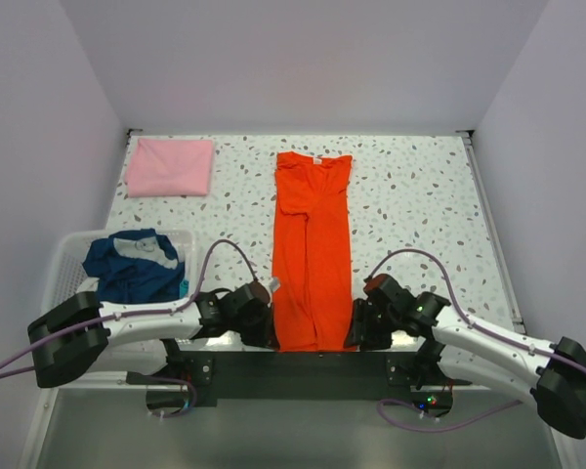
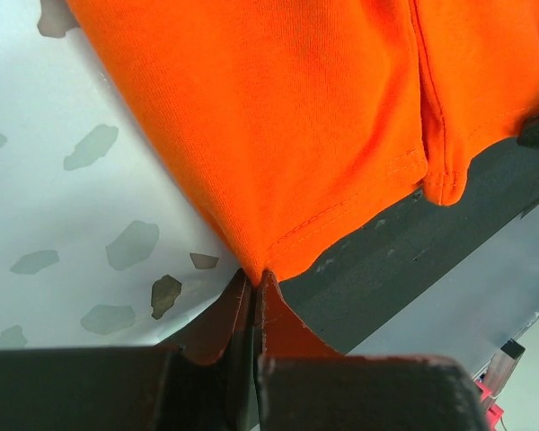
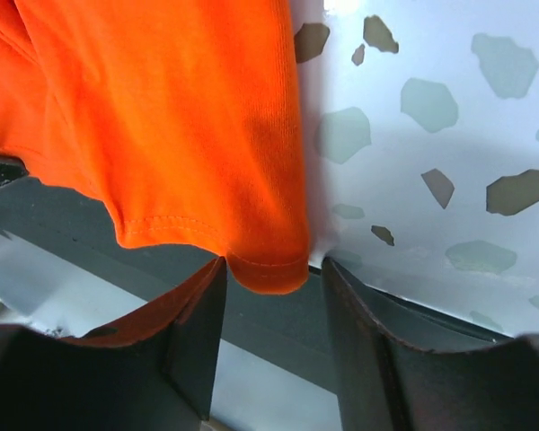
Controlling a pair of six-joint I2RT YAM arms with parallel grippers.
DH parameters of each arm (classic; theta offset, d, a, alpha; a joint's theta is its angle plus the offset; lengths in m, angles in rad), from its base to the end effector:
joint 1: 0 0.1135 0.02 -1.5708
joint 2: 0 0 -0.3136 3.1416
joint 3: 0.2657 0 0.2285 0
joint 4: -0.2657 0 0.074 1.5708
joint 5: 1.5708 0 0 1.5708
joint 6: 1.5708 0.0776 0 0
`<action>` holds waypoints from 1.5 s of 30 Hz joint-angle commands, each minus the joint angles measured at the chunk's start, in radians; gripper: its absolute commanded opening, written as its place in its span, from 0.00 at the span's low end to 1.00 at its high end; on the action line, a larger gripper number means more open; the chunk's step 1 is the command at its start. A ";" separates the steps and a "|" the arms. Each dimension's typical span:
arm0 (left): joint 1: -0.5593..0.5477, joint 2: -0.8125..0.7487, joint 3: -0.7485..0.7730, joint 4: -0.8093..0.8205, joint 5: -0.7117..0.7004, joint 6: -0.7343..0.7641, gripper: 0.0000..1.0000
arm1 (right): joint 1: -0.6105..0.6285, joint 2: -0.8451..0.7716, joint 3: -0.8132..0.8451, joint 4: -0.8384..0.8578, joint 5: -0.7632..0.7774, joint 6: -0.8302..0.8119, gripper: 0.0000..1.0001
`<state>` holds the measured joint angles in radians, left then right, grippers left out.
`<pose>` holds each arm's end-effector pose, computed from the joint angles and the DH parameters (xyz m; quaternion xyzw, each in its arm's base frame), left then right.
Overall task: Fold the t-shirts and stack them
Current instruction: Fold the tshirt
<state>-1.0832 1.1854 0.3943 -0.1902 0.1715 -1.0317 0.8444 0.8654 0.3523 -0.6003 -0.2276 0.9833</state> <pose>0.0742 -0.1683 0.1644 0.0494 0.9524 -0.2924 0.0707 0.0562 0.0896 0.1621 0.0415 0.9671 0.2459 0.0500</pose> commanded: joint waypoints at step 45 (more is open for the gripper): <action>0.316 0.121 0.529 -0.098 -0.181 0.351 0.00 | -0.220 0.243 0.591 0.026 0.229 -0.319 0.00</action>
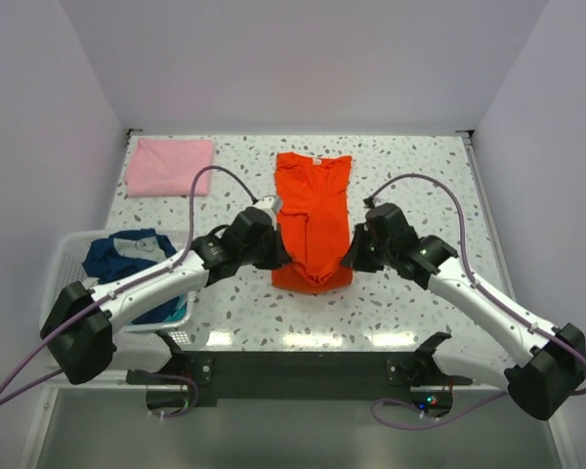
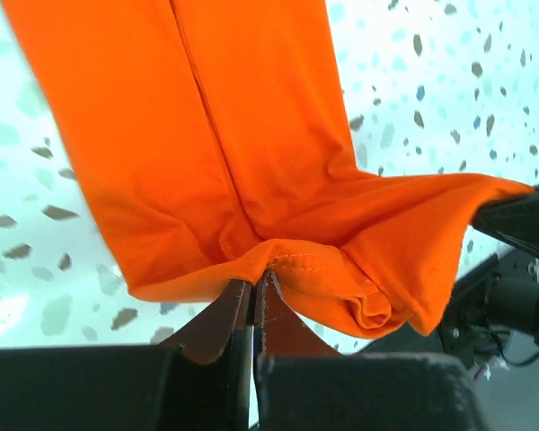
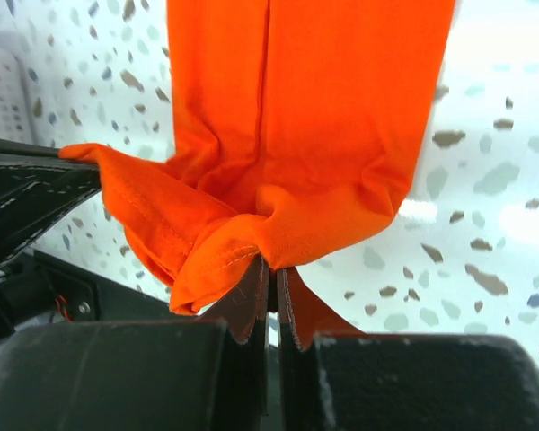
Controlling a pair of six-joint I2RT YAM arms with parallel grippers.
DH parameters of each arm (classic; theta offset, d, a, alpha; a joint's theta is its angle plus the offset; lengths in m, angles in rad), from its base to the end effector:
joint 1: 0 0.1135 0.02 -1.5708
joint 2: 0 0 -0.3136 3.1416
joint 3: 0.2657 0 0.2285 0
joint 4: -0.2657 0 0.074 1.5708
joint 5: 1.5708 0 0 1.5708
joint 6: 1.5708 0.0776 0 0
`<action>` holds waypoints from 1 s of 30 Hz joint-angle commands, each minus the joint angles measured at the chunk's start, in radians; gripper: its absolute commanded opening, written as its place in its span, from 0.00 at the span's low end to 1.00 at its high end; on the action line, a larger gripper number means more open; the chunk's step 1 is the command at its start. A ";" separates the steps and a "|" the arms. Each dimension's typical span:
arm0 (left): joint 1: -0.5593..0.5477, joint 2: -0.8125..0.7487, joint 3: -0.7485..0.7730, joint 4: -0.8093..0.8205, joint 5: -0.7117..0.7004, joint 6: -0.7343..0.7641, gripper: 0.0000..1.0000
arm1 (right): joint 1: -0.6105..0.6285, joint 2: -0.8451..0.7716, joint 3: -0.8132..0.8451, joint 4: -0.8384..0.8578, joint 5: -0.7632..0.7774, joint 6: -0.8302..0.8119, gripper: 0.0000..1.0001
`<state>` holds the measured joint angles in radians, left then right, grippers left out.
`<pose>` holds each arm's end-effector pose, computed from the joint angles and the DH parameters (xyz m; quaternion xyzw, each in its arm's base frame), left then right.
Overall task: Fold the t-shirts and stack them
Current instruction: Fold the tshirt
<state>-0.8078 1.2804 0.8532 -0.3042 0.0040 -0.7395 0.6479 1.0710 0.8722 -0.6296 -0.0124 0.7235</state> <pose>0.1854 -0.1943 0.2760 0.0320 0.9126 -0.2860 0.2902 0.1590 0.1216 0.2923 0.0330 0.9313 0.2342 0.2771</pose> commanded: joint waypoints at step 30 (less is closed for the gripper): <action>0.306 0.438 0.371 0.076 0.157 0.163 0.00 | -0.283 0.489 0.310 0.254 -0.182 -0.142 0.00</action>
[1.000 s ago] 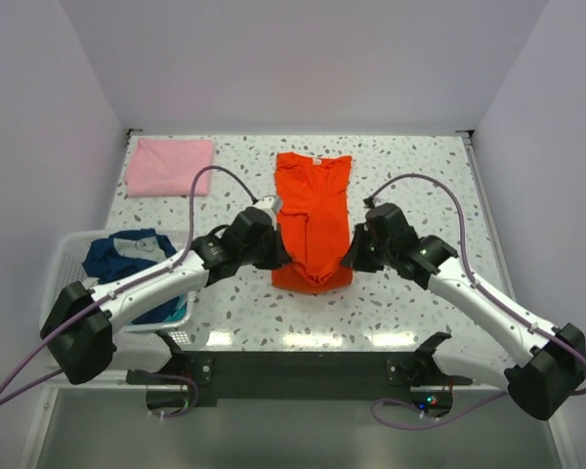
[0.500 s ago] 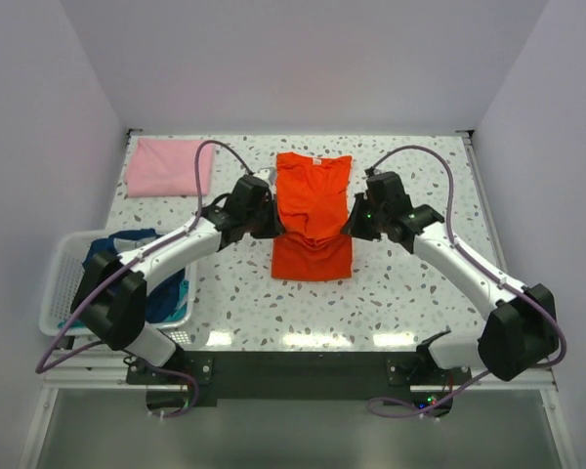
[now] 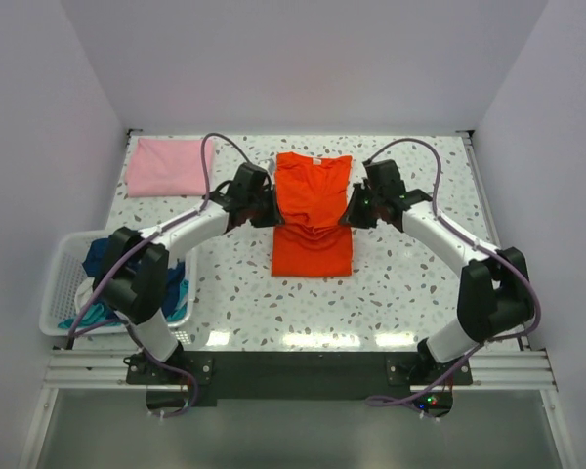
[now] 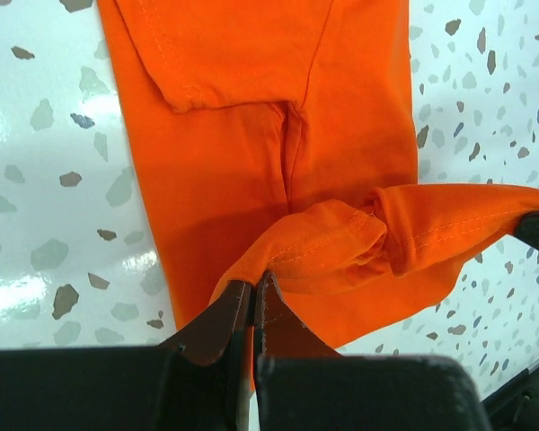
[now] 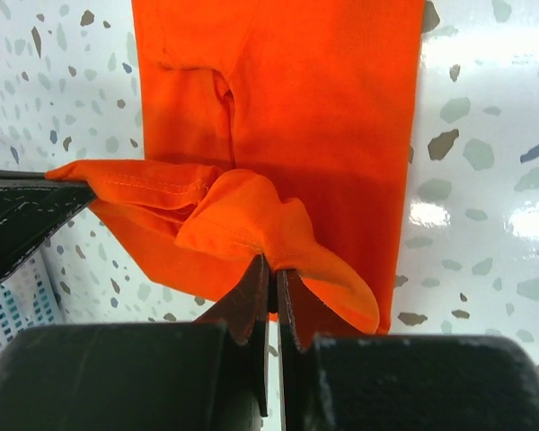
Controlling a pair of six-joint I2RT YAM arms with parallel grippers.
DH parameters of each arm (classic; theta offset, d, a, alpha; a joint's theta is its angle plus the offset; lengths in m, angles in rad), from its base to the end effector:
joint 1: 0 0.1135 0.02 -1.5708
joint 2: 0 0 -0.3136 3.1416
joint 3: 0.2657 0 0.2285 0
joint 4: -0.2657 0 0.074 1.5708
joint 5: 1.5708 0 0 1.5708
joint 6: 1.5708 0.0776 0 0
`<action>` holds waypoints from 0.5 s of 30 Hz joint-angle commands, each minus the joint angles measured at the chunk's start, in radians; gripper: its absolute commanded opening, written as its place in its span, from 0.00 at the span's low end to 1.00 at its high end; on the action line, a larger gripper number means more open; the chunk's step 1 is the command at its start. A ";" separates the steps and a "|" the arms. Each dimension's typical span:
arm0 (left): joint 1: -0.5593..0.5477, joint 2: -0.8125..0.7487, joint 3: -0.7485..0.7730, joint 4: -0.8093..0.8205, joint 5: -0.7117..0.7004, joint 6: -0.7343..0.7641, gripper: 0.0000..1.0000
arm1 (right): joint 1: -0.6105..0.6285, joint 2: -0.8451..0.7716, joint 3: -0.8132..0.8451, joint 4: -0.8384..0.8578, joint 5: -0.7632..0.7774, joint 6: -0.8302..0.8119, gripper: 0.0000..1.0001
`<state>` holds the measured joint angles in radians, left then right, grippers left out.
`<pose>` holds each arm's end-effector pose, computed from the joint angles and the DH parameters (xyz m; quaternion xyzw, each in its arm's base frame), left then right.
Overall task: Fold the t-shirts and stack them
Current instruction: Fold the tshirt
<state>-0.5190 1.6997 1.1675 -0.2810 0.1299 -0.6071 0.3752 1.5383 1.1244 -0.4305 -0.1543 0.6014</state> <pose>0.3289 -0.1994 0.2547 -0.0168 0.9273 -0.2480 0.2799 0.3081 0.1342 0.2806 0.0780 0.9291 0.2298 0.2790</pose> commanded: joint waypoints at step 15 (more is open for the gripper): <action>0.073 0.181 0.138 0.052 0.109 0.049 0.10 | -0.065 0.195 0.113 0.072 -0.077 -0.018 0.00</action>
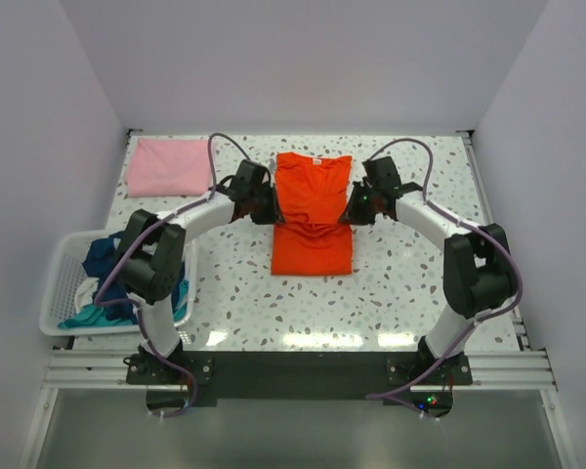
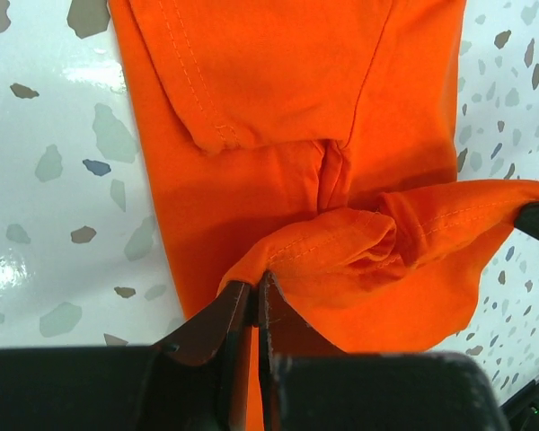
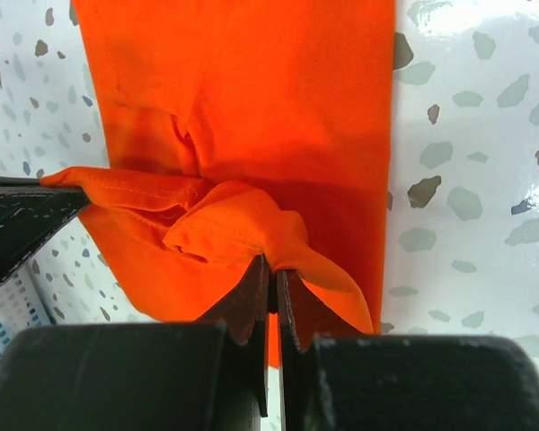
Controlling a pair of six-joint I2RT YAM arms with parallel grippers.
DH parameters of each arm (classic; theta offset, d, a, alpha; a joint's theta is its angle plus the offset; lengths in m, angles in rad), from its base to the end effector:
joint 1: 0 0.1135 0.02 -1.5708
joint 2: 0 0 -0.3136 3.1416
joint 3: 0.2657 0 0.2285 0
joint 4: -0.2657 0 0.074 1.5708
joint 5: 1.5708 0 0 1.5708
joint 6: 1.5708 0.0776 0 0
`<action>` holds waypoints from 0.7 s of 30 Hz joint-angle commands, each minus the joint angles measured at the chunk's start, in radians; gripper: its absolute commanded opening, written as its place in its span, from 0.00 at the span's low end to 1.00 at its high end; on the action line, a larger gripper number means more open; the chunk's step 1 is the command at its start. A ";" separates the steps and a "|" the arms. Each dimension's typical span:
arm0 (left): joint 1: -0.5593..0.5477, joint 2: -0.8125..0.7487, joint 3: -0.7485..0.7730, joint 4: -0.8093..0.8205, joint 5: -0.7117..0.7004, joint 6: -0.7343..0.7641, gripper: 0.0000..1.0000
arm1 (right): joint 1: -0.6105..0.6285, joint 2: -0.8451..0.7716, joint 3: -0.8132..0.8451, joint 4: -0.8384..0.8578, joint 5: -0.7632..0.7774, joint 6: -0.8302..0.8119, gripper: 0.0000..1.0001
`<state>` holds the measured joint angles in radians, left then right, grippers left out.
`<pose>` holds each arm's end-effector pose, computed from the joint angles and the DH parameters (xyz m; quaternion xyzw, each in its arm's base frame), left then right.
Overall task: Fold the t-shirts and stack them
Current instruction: Fold the tshirt
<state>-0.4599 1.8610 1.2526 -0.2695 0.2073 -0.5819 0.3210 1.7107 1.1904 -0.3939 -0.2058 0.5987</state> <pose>0.3699 -0.2011 0.2218 -0.0220 0.9359 -0.2525 0.2445 0.3522 0.1338 0.2477 0.0975 0.9371 0.2295 0.2443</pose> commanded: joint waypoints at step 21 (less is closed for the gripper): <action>0.035 -0.161 0.007 0.033 0.029 0.021 1.00 | -0.014 -0.052 0.114 0.010 -0.035 -0.054 0.99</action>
<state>-0.4320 1.8381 1.2877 -0.2710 0.2493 -0.5640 0.3073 1.7618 1.3010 -0.4046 -0.2047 0.5713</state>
